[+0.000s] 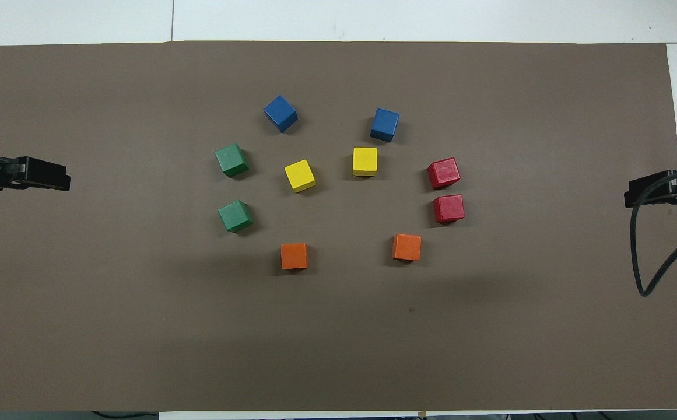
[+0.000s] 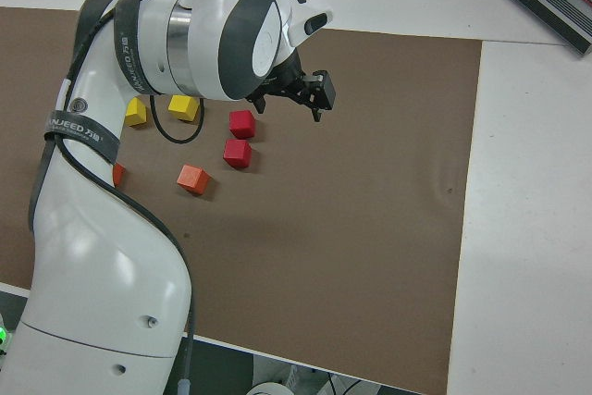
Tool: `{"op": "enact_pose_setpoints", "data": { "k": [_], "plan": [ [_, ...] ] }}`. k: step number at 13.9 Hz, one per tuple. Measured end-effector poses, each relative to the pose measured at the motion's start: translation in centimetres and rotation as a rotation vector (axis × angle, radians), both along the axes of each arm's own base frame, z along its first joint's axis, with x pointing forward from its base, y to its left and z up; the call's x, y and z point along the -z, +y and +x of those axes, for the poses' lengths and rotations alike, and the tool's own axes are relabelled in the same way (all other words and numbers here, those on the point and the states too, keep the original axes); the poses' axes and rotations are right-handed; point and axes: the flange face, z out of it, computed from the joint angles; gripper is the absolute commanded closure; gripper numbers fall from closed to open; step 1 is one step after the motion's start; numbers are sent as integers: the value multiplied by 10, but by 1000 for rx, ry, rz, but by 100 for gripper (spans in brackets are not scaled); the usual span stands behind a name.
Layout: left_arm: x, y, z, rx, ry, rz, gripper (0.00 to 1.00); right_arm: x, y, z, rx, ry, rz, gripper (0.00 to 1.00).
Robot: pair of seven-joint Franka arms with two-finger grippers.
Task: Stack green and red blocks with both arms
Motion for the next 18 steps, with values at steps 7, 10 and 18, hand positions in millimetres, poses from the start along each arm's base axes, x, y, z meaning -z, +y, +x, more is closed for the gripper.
{"op": "enact_pose_setpoints", "data": {
  "k": [7,10,18],
  "plan": [
    [1,0,0,0,1,0,0,0,-1,0,2,0,0,0],
    [2,1,0,-4,3,0,0,0,-2,0,3,0,0,0],
    [11,5,2,-86,6,-2,0,1,-2,0,4,2,0,0]
  ]
}}
